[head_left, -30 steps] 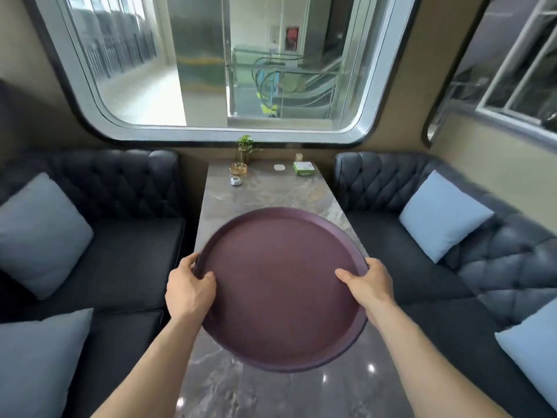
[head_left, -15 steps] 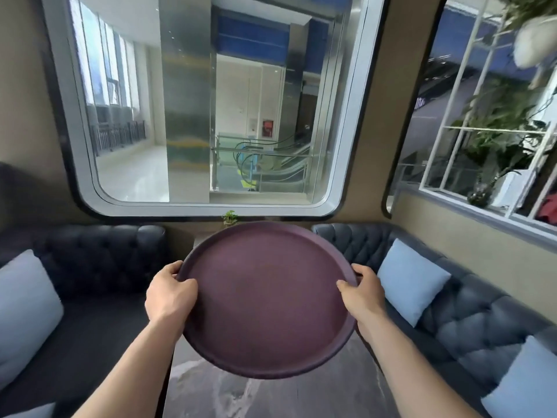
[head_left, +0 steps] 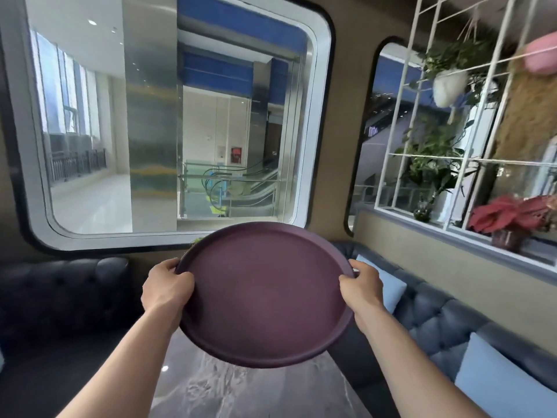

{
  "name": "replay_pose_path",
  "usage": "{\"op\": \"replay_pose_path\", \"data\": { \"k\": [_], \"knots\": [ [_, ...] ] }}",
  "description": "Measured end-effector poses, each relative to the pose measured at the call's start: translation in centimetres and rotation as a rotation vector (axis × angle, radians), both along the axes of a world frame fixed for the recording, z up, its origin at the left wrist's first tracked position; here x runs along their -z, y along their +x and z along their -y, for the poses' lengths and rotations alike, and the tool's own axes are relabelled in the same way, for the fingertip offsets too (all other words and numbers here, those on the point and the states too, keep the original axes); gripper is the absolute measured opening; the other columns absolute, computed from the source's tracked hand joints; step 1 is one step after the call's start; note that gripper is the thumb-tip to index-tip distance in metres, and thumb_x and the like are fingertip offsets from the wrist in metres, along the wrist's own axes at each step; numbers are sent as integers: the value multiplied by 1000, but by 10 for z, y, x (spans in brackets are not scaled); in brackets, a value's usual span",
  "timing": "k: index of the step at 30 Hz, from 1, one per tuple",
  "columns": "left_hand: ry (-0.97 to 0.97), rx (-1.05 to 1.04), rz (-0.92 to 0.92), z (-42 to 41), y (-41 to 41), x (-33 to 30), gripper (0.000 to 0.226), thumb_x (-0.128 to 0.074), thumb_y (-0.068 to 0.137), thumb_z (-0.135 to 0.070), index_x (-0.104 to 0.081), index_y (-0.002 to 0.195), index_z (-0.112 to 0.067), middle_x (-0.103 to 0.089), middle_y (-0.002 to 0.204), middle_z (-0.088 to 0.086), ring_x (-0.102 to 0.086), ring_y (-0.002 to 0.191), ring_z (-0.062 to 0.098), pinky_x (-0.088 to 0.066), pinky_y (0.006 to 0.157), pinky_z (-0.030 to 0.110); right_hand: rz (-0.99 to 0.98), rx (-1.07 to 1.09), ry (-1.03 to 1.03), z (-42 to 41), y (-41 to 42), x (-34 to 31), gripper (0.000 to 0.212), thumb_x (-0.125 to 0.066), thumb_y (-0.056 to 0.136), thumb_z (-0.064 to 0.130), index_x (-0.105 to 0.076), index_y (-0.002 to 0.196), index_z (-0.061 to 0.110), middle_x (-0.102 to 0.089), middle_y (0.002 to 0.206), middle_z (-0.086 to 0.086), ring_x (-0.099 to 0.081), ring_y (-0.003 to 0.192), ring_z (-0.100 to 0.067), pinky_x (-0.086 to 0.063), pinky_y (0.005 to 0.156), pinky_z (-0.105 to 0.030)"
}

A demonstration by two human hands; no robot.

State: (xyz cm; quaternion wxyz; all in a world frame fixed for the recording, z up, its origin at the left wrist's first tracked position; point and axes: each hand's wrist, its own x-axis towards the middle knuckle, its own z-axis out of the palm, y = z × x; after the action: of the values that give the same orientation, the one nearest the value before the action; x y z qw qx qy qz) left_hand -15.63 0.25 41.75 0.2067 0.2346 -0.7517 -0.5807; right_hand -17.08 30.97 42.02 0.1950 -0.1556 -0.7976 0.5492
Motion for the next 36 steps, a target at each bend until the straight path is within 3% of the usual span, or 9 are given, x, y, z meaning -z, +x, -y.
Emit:
{"op": "replay_pose_path", "data": {
  "k": [5, 8, 12, 15, 20, 27, 31, 34, 36],
  "knots": [
    [5, 50, -19, -44, 7, -11, 53, -56, 73, -3, -70, 119, -24, -67, 91, 0, -63, 91, 33, -49, 80, 36, -33, 70, -13, -42, 21, -9, 48, -47, 80, 4, -65, 122, 19, -70, 115, -5, -66, 91, -25, -53, 71, -28],
    [17, 98, -19, -81, 12, -16, 58, -57, 70, -4, -70, 123, -24, -68, 94, 2, -66, 97, 36, -52, 89, 38, -53, 128, 4, -79, 40, -13, 31, -45, 82, -2, -69, 92, 16, -72, 91, -10, -60, 69, -19, -44, 55, -24],
    [12, 212, -25, -143, 19, -16, 58, -56, 63, -7, -72, 116, -27, -75, 98, 5, -67, 94, 35, -55, 90, 42, -61, 214, 21, -139, 78, -15, 33, -45, 78, 0, -71, 92, 15, -70, 82, -4, -63, 73, -26, -46, 58, -22],
    [-8, 307, -39, -199, 30, -15, 58, -55, 61, -8, -73, 114, -26, -74, 96, 3, -69, 93, 36, -57, 87, 48, -58, 285, 22, -187, 121, -21, 32, -44, 78, -6, -67, 75, 16, -63, 67, 2, -53, 58, -17, -36, 40, -15],
    [-5, 461, -44, -303, 59, -12, 55, -58, 68, -7, -71, 119, -24, -72, 97, 3, -67, 99, 36, -55, 91, 45, -69, 496, 1, -268, 199, -23, 33, -44, 72, -3, -73, 83, 8, -74, 80, -11, -60, 67, -28, -48, 58, -29],
    [2, 710, -50, -447, 103, 4, 53, -59, 75, -7, -68, 125, -20, -73, 115, 11, -65, 107, 37, -50, 95, 39, -41, 772, 6, -363, 323, -17, 37, -49, 75, 2, -72, 95, 22, -72, 85, 3, -68, 84, -26, -57, 76, -33],
    [28, 955, -45, -529, 123, 20, 37, -59, 62, -13, -75, 94, -24, -76, 87, 2, -71, 88, 32, -58, 84, 43, -45, 984, 15, -395, 398, -17, 34, -50, 74, 0, -71, 87, 23, -71, 79, 2, -67, 82, -27, -56, 81, -35],
    [45, 1088, -64, -598, 136, 43, 38, -56, 53, -20, -74, 82, -37, -76, 72, 0, -72, 80, 31, -60, 78, 50, -33, 1154, 33, -407, 456, -17, 29, -52, 74, -1, -70, 79, 21, -69, 73, -1, -63, 77, -29, -47, 71, -29],
    [47, 1188, -76, -622, 177, 30, 29, -54, 56, -14, -73, 75, -25, -74, 69, 7, -70, 77, 35, -58, 73, 48, -11, 1254, 47, -409, 492, -17, 33, -51, 71, 1, -75, 85, 18, -72, 78, -4, -65, 82, -33, -51, 72, -32]
  ]
}}
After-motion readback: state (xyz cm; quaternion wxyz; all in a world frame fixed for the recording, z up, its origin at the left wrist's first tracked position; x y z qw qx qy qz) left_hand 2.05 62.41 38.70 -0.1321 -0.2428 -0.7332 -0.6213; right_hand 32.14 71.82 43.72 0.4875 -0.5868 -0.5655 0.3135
